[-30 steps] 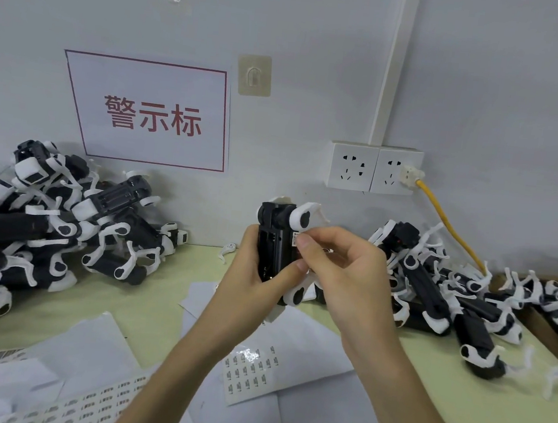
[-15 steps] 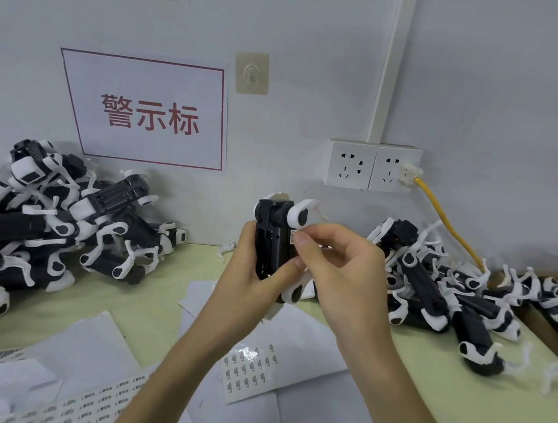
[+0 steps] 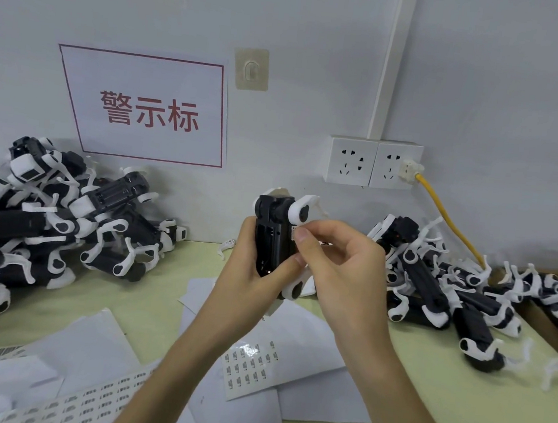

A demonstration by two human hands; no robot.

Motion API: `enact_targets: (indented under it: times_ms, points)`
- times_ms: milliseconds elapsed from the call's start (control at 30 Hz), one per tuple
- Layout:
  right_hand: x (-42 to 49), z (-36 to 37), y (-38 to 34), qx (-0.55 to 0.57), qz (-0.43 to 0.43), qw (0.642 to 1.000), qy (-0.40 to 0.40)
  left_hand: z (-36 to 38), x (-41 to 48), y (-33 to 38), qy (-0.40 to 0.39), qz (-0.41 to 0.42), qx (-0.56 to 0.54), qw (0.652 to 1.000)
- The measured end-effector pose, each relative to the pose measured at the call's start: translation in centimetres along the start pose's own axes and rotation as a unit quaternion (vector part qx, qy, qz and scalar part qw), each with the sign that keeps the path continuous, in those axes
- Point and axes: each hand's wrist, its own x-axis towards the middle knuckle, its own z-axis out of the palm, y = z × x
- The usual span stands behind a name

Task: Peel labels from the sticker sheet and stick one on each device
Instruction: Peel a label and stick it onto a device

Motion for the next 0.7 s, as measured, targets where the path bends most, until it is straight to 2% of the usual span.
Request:
enact_targets:
  times_ms: [300,700]
  points:
    - [-0.07,0.01,-0.12,0.024,0.024,0.999,0.009,0.43,-0.16,0.29,0.012,0.015,0.004,1.0]
    - [-0.18,0.46,0.24,0.036,0.014,0.999,0.033,0.74,-0.29,0.54,0.031,0.011,0.012,0.999]
